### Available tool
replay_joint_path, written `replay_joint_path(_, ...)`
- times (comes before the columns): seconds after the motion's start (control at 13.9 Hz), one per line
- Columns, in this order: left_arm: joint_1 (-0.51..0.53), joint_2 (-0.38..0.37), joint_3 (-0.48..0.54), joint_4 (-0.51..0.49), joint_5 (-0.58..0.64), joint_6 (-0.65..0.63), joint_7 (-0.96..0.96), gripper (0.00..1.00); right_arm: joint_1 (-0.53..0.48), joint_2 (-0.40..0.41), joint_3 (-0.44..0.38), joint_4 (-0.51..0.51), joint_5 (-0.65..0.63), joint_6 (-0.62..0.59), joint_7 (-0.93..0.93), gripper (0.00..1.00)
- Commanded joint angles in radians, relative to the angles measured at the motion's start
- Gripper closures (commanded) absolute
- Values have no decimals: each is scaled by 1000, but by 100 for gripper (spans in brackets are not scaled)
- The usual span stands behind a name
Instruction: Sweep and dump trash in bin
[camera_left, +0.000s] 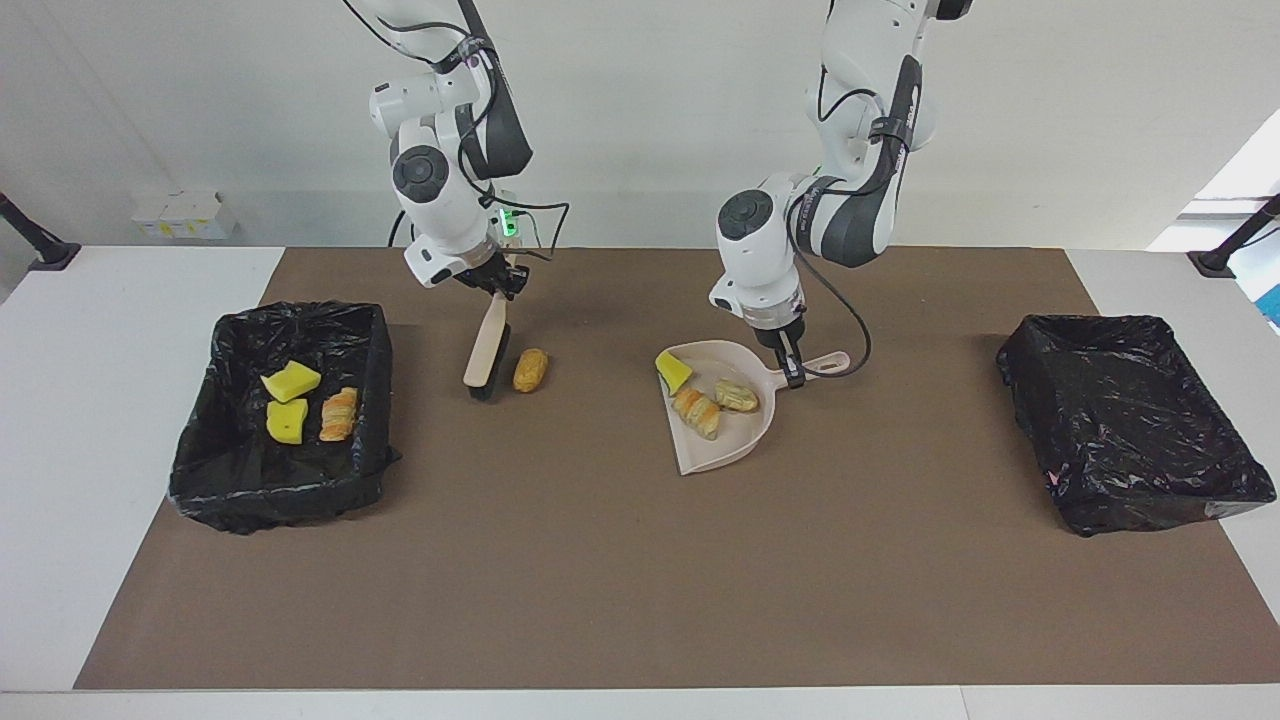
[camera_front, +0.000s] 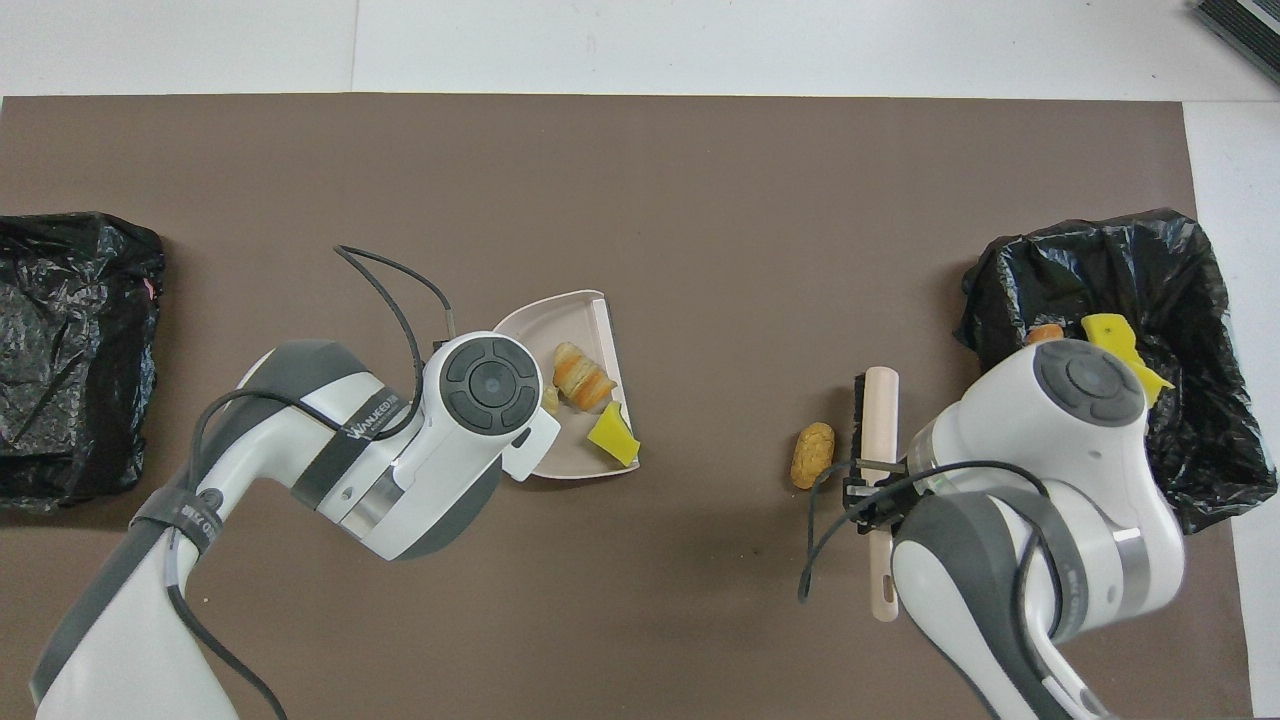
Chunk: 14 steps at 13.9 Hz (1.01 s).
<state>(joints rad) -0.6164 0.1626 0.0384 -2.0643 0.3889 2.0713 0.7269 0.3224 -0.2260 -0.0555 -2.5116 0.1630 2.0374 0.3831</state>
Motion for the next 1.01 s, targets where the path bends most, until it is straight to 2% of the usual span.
replay_joint_path(0.0,-26,-32,12,-60,25,-5,-9,100,38,69,10,2,-7,95,66,100)
replay_joint_path(0.14,-31,-38,11,-60,45,-23,-9,100,115,138,10,72,-5,115,115,100)
replay_joint_path(0.29,-32,-40,11,-60,45,-34,-9,100,142,227,13,169,0,109,126,100)
replay_joint_path(0.5,-29,-38,11,-60,44,-27,-11,100,237,351,13,302,69,112,137,100)
replay_joint_path(0.86,-22,-37,9,-60,42,-14,-14,100,339,473,14,479,179,115,135,100)
replay_joint_path(0.93,-20,-37,9,-60,42,-14,-14,100,351,494,13,506,238,122,125,100)
